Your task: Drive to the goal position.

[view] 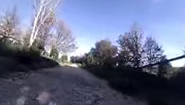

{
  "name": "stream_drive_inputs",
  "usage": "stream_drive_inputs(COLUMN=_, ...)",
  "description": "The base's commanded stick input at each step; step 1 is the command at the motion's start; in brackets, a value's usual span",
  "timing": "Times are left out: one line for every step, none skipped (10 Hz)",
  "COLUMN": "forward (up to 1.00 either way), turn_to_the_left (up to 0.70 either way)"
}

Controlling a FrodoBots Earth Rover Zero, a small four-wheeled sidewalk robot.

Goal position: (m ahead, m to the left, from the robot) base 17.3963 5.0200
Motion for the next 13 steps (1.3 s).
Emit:
stream_drive_inputs(forward=0.5, turn_to_the_left=0.41)
stream_drive_inputs(forward=0.5, turn_to_the_left=0.0)
stream_drive_inputs(forward=0.5, turn_to_the_left=0.0)
stream_drive_inputs(forward=0.5, turn_to_the_left=0.0)
stream_drive_inputs(forward=0.5, turn_to_the_left=0.0)
stream_drive_inputs(forward=0.5, turn_to_the_left=0.0)
stream_drive_inputs(forward=0.5, turn_to_the_left=0.0)
stream_drive_inputs(forward=0.5, turn_to_the_left=0.0)
stream_drive_inputs(forward=0.5, turn_to_the_left=0.0)
stream_drive_inputs(forward=0.5, turn_to_the_left=0.0)
stream_drive_inputs(forward=0.5, turn_to_the_left=0.0)
stream_drive_inputs(forward=0.5, turn_to_the_left=0.0)
stream_drive_inputs(forward=0.5, turn_to_the_left=0.0)
